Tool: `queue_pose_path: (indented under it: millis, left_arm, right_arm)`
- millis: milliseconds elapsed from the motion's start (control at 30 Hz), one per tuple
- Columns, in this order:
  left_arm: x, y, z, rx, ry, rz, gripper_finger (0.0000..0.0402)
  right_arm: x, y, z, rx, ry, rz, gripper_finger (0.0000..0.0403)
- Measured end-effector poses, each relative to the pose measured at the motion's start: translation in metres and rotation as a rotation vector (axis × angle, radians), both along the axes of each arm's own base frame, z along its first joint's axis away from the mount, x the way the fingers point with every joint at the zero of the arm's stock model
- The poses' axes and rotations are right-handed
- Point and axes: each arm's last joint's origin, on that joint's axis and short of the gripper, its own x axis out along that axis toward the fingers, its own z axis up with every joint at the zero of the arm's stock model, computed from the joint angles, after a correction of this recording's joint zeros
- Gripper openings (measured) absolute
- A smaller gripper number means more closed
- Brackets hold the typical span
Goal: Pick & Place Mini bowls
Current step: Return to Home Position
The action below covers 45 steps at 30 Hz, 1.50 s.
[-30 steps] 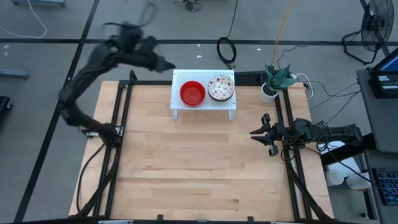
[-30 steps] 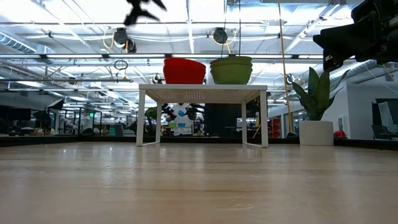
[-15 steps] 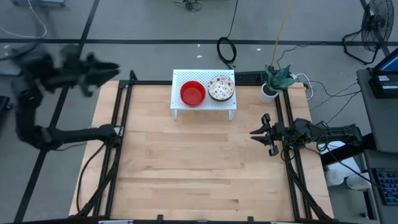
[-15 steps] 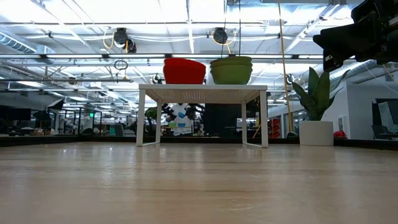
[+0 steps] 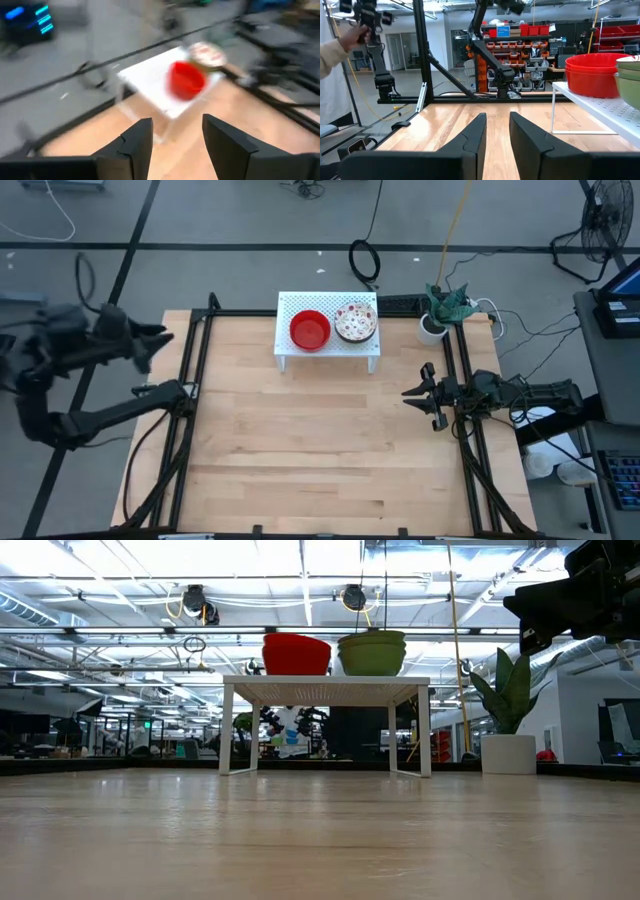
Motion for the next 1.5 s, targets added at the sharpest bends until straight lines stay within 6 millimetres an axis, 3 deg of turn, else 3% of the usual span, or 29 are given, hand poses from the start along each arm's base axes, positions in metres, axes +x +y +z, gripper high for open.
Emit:
queue_pose_path:
  millis: [167,367,600,767,933,1200,1500]
  left_arm:
    - [0.016,0.018,-0.052,-0.025,-0.072,0.145,0.0175]
    - [0.058,0.043,-0.127,0.222,-0.29,-0.249,0.0175]
    - [0.082,0.064,-0.214,0.306,-0.347,-0.269,0.0175]
    - [0.089,0.071,-0.252,0.355,-0.382,-0.27,0.0175]
    - [0.092,0.073,-0.272,0.366,-0.385,-0.271,0.0175]
    - [0.093,0.075,-0.283,0.336,-0.267,-0.236,0.0175]
    - [0.093,0.076,-0.284,0.257,-0.296,-0.21,0.0175]
  right_arm:
    - [0.0,0.0,0.0,0.0,0.0,0.0,0.0073]
    - [0.0,0.0,0.0,0.0,0.0,0.0,0.0073]
    - [0.0,0.0,0.0,0.0,0.0,0.0,0.0073]
    - [0.0,0.0,0.0,0.0,0.0,0.0,0.0073]
    - [0.0,0.0,0.0,0.0,0.0,0.0,0.0073]
    - [0.0,0.0,0.0,0.0,-0.001,0.0,0.0073]
    - [0.0,0.0,0.0,0.0,-0.001,0.0,0.0073]
